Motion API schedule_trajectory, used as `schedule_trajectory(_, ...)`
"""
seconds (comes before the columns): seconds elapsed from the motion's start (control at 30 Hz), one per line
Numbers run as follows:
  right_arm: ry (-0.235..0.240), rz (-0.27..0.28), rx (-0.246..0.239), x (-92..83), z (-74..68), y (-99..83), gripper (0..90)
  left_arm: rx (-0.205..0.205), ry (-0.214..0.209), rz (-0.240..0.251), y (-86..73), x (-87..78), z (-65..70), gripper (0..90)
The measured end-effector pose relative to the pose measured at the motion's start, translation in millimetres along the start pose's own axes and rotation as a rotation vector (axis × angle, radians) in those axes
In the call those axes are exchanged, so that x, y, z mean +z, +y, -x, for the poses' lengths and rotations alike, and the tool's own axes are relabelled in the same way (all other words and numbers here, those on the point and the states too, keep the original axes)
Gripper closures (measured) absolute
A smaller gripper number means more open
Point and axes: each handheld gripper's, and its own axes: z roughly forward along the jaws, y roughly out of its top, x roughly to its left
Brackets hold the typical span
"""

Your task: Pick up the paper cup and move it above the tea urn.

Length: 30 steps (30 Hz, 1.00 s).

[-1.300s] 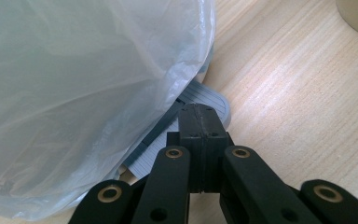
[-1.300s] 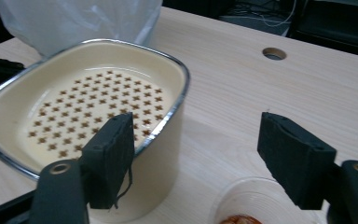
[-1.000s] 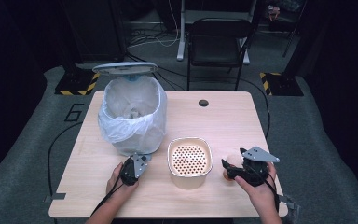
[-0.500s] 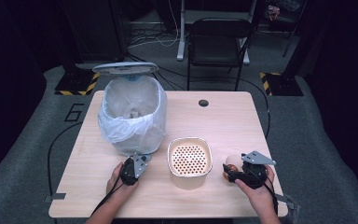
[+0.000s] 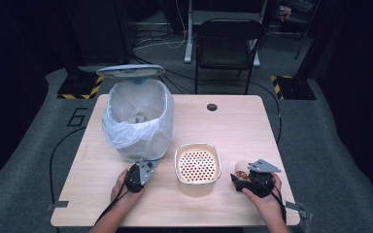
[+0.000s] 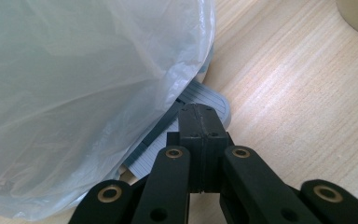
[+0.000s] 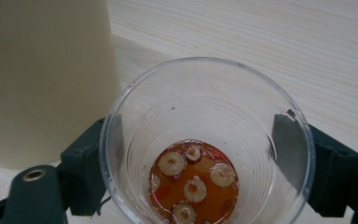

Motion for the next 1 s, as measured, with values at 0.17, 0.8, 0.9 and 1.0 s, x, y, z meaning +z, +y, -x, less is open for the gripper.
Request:
schedule_trajectory(0.17,-0.003,-0.011,0.002,2.9,1.4,-1.8,20.8,0.0,0.0,0.0,0.0,0.0,0.0,90.0)
schedule_trajectory(0.8,-0.021,0.001,-0.044,1.3,0.9,1.6,28.2,-0.002,-0.009,-0.005,0.2,-0.4,-0.7,90.0)
schedule_trajectory(0.9,-0.018,0.009,-0.047,-1.8,1.9,3.7,28.2,-0.004,-0.011,-0.006,0.2,-0.5,-0.8,90.0)
schedule_trajectory(1.0,-0.025,0.016,-0.05,-4.1,2.6,6.0,28.3,-0.002,-0.011,-0.006,0.2,-0.4,-0.8,90.0)
